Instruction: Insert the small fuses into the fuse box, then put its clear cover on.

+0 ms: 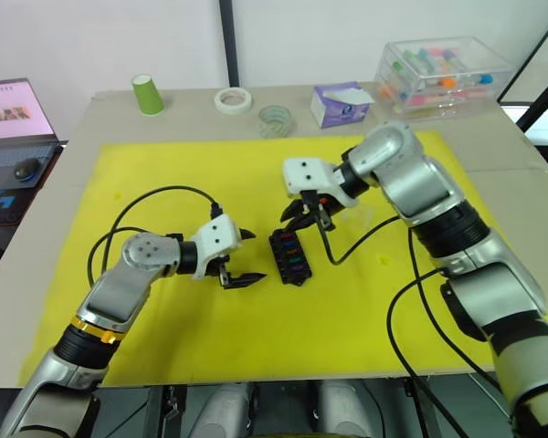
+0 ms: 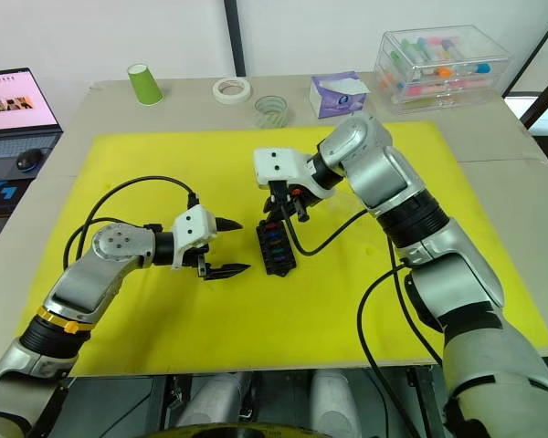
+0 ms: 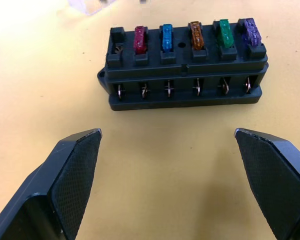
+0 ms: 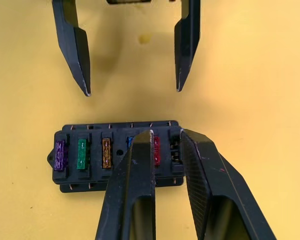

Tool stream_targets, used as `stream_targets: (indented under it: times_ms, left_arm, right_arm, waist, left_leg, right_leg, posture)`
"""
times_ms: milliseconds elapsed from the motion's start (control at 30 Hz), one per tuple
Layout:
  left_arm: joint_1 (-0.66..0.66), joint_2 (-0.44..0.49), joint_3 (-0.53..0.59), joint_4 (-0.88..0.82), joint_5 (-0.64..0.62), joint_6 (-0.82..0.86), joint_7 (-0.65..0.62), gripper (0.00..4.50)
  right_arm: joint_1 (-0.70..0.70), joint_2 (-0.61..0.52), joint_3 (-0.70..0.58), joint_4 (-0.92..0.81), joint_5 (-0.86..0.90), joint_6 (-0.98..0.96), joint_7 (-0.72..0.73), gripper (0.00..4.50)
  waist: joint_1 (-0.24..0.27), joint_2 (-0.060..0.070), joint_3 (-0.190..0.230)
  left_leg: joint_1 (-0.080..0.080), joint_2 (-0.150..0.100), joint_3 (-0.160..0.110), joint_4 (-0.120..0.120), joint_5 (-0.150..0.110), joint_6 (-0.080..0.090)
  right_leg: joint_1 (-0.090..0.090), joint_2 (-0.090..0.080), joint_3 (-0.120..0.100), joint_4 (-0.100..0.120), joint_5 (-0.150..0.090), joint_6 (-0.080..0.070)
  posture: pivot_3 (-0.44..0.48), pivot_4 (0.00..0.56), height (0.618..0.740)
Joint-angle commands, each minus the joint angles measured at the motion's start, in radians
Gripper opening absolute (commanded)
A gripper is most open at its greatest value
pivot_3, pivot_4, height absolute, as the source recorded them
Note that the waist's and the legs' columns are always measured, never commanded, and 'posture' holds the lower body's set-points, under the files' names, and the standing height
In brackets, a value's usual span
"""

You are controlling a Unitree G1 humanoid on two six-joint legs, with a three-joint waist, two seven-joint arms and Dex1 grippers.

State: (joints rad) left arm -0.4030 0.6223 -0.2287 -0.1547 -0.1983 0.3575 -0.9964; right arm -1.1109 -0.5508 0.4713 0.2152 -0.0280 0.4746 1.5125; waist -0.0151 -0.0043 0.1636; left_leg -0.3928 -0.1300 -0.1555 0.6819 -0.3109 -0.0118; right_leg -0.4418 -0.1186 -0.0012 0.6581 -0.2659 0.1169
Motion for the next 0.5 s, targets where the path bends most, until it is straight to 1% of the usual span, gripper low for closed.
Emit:
stream_targets:
  times_ms: [33,500]
  left_arm:
    - [0.001,0.004,0.027,-0.025,-0.01,-0.009,0.005,4.5]
    - [0.001,0.003,0.025,-0.02,-0.003,-0.017,-0.002,4.5]
  right_arm:
    - [0.029,-0.007,-0.034,-0.034,0.019,-0.012,-0.026,0.04]
    - [0.082,0.004,-0.02,-0.001,0.016,-0.043,-0.057,0.01]
  waist:
    - [0.0,0.0,0.0]
    - [0.0,0.0,0.0]
  left_leg:
    - [0.0,0.0,0.0,0.0,0.0,0.0]
    - [0.0,0.0,0.0,0.0,0.0,0.0]
  right_leg:
    - [0.0,0.0,0.0,0.0,0.0,0.0]
    - [0.0,0.0,0.0,0.0,0.0,0.0]
  posture:
    - [0.0,0.15,0.74]
    - [0.0,0.15,0.74]
